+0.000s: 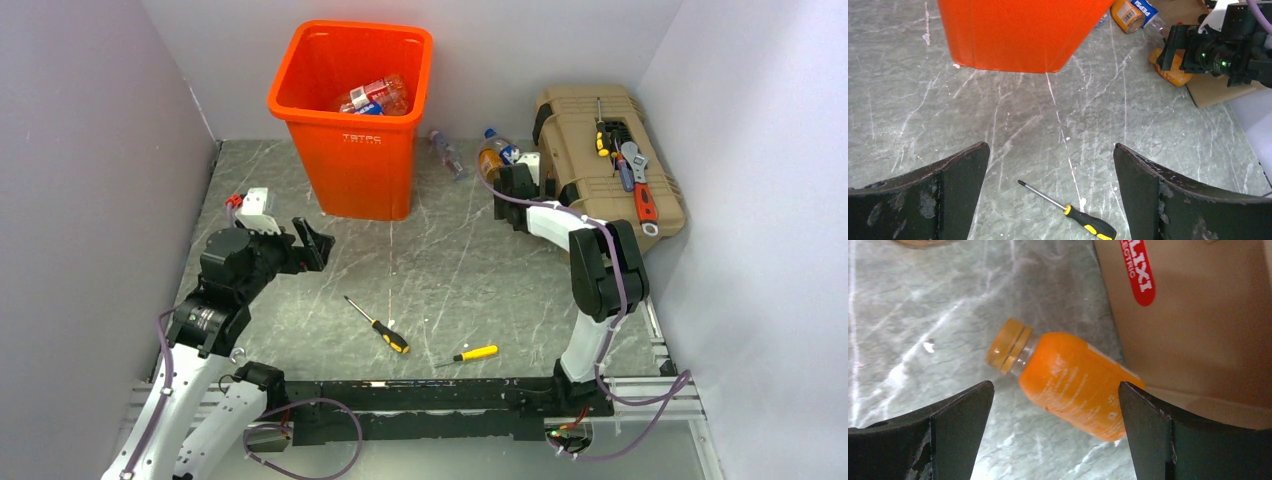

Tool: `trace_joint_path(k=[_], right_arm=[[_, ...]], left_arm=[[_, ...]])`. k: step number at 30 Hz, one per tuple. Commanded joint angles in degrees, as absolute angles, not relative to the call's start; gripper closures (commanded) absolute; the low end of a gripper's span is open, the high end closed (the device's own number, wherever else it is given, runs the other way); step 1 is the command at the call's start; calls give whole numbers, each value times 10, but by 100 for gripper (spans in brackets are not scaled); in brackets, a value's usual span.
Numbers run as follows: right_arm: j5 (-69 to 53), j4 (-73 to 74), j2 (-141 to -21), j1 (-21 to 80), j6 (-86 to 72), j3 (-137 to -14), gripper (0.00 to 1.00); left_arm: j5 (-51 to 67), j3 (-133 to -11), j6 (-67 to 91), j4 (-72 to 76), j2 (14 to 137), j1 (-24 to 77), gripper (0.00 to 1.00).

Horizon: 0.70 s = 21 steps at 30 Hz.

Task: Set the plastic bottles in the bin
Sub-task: Move the plastic bottle to the center of the board.

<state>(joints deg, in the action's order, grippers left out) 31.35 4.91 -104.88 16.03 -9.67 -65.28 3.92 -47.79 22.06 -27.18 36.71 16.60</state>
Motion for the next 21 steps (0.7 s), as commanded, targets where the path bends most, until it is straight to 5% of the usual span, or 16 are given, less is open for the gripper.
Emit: trace_joint_path(k=[1,21], right_arm=[[275,84,-1060,138,-83,-682,0],[206,151,-1050,128,-267,-678,0]], left_arm=[[72,-474,229,-244,368,173,1],[85,-474,230,-244,384,173,1]])
